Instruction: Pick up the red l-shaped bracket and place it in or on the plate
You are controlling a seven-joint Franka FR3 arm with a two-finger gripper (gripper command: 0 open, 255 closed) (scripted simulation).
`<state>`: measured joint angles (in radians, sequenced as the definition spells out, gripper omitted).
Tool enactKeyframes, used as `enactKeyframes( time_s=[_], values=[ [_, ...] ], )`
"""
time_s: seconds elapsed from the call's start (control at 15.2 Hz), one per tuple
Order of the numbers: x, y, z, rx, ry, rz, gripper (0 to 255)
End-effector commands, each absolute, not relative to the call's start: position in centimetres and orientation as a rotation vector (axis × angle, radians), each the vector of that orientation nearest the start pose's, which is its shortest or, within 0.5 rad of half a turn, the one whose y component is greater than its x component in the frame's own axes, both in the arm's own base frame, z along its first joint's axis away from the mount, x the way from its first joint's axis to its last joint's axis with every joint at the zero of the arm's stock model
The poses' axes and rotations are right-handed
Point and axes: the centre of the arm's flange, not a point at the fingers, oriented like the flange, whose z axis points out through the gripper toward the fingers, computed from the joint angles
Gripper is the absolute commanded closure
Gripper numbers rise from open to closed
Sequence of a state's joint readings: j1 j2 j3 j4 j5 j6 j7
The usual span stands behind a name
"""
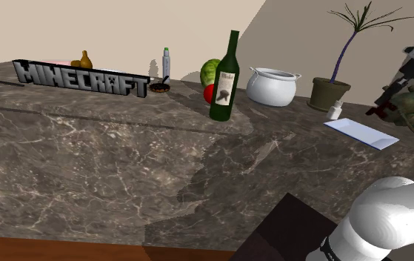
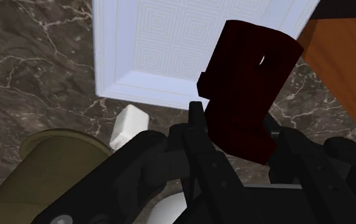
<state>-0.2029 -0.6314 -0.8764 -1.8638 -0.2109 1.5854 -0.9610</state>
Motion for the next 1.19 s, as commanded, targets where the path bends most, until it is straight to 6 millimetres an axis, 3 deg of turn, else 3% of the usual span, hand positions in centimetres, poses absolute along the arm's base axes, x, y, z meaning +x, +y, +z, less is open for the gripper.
enactKeyframes(
  time_s=[0.0,0.86,1.12],
  values=[
    [7.4,-45.0,64.4,-3.083,0.095,-0.464,255],
    [7.4,-45.0,57.5,-3.083,0.095,-0.464,255],
    [7.4,-45.0,57.3,-3.083,0.095,-0.464,255]
  ],
)
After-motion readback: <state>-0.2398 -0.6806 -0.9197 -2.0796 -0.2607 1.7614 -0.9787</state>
